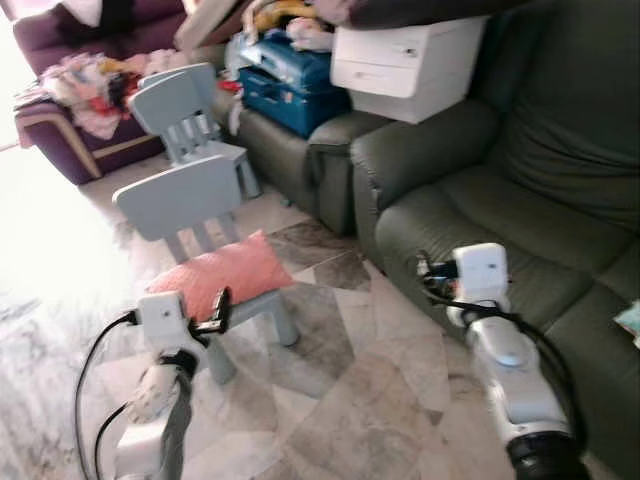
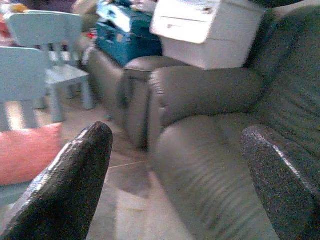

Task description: Move the pillow to the sofa

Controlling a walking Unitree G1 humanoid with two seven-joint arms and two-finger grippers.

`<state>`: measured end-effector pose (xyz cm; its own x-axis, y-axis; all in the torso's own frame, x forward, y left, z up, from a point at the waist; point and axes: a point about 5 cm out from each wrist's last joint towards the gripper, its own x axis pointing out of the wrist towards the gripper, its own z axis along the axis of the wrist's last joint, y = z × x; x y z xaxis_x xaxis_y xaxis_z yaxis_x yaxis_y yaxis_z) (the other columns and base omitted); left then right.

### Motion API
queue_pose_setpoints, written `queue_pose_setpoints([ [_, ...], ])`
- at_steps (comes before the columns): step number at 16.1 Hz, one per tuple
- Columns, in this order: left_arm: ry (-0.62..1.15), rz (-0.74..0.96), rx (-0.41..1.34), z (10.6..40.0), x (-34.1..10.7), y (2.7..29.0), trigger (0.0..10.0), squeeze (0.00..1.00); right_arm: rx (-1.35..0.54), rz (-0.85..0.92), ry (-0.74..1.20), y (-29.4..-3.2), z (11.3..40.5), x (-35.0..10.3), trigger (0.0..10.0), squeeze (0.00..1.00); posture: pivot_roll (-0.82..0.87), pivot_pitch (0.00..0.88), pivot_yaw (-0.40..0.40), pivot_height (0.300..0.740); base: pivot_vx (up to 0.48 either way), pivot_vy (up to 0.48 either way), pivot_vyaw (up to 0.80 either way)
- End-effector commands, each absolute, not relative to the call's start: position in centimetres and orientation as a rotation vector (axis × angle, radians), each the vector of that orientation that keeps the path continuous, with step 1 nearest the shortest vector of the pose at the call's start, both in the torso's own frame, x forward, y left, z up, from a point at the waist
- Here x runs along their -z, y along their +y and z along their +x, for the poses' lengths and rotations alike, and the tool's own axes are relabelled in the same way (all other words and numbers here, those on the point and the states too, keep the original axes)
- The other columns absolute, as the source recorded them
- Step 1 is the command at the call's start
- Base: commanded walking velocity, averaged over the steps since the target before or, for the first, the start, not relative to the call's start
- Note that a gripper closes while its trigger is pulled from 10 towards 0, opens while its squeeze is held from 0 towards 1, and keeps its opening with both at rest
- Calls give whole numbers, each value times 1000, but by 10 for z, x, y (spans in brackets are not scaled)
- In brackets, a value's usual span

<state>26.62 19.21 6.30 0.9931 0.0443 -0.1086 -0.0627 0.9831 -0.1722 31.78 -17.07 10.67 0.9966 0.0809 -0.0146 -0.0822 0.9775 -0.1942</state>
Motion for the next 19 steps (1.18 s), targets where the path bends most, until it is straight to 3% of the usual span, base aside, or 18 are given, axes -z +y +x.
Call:
queue_pose_setpoints([
  [1,84,-160,-87,261,-69,201,10000,0,-140,-174,-11,-155,321,-109,10000,0,-184,0,86,740,0,0,0],
  [6,62,-120,-89,264,-81,206,10000,0,-253,-149,-48,-126,324,-111,10000,0,-136,0,94,740,0,0,0],
  [10,80,-124,-121,258,-76,213,10000,0,-245,-146,-67,-122,327,-114,10000,0,-147,0,98,740,0,0,0],
  [17,92,-156,-68,258,-76,203,10000,0,-147,-179,-62,-147,319,-111,10000,0,-182,0,110,740,0,0,0],
  [19,158,-165,-1,253,-65,195,10000,0,-69,-175,-1,-168,308,-98,10000,0,-181,0,110,740,0,0,0],
])
